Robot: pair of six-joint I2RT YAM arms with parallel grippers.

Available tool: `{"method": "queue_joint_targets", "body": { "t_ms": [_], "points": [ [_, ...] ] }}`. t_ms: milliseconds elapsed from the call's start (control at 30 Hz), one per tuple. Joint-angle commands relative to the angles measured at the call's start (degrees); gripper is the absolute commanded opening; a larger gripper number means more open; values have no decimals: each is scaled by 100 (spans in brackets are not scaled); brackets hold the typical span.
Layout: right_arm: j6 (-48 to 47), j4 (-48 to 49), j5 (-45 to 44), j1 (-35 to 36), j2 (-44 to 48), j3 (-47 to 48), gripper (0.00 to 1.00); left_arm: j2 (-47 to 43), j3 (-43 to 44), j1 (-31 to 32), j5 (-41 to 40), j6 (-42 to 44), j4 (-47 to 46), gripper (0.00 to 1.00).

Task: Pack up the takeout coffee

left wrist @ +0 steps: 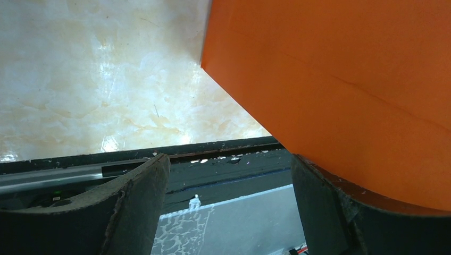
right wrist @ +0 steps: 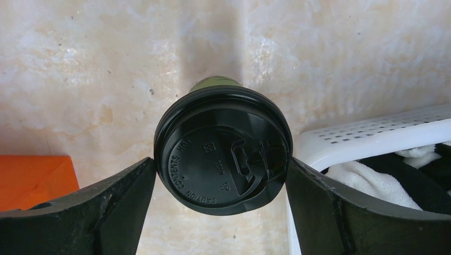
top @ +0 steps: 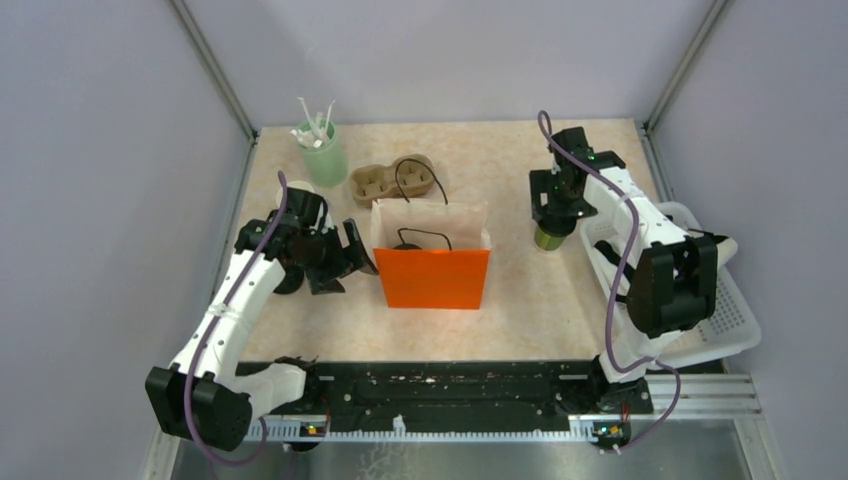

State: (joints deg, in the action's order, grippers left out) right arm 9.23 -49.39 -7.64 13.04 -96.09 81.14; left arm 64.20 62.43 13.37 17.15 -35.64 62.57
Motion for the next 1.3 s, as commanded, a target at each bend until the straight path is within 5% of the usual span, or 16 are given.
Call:
{"method": "queue_joint_targets", "body": {
  "t_ms": [0, 667, 1267],
  "points": [
    [164, -295, 393, -134, -363, -55, 88, -81, 88, -1, 153, -38, -166, 90],
    [179, -500, 752, -232, -123, 465, 99, 43, 109, -1, 197, 55, -218, 90],
    [32, -487, 799, -232, -220, 641, 93, 110, 128, -1, 253, 68, -274, 90]
  ]
}}
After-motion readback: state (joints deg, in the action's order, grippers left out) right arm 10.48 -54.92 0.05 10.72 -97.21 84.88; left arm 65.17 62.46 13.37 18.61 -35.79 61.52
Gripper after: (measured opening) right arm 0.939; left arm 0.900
